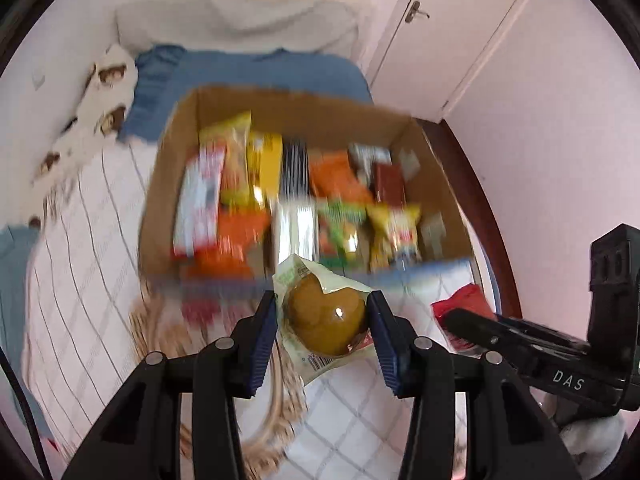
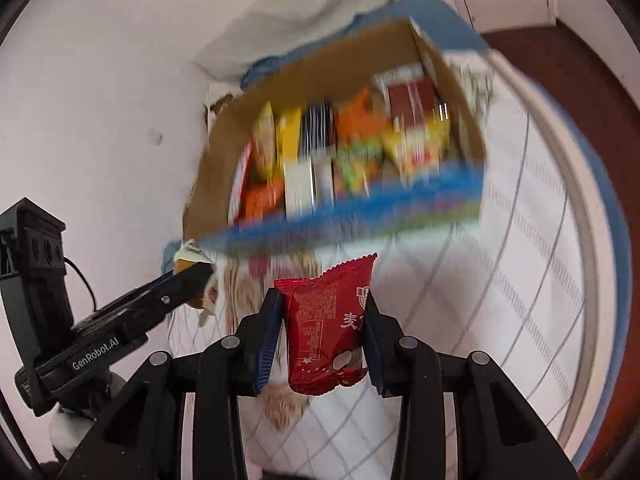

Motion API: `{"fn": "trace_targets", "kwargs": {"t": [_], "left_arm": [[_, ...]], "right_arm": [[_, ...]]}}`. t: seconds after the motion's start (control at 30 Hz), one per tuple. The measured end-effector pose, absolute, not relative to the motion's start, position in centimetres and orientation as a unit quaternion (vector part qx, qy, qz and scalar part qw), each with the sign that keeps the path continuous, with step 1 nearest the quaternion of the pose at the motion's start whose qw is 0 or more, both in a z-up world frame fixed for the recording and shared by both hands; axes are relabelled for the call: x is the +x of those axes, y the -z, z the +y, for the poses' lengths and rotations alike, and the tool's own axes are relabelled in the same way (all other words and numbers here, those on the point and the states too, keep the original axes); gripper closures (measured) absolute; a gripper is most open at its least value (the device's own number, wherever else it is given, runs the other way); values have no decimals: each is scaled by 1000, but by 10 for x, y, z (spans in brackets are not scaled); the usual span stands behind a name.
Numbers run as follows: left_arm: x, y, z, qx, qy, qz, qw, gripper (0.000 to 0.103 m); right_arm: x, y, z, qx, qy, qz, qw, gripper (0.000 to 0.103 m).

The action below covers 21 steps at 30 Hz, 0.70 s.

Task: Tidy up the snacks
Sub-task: 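Lift both held snacks and carry them over the box, then open both tools to drop the snacks into the box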

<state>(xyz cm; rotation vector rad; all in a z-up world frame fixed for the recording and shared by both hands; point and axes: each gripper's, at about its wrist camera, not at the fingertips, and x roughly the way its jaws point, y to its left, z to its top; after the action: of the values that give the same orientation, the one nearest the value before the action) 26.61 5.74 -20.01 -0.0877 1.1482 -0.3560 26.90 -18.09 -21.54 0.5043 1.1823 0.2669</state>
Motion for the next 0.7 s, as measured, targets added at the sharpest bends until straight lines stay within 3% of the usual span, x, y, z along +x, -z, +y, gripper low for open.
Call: {"fn": "trace_targets", "kwargs": {"t": [0.2,0.53,0.57,0.6,0.63,0.67,0.7], "left_arm": [[337,223,51,-9,143,571,808,60],[377,289,53,-33,121,652,748,57],[378,292,54,-35,117,657,744,55],[380,294,55,-35,111,659,743,48],[380,294,56,-31,105,657,746,41],[378,292,55,-21,106,650,752,27],[378,290,54,-15,105,646,756,21]], "right_arm": [[345,207,-179,196,-105,552,804,63],[400,258,-167,178,-86,616,762,60],[402,264,-167,179,-84,624,756,54],[404,270,-169,178,-75,635,748,32],[403,273,-170,175,-68,637,747,19],[403,275,-171,170,-59,638,749,9],[401,273,-173,163,-53,635,753,9]]}}
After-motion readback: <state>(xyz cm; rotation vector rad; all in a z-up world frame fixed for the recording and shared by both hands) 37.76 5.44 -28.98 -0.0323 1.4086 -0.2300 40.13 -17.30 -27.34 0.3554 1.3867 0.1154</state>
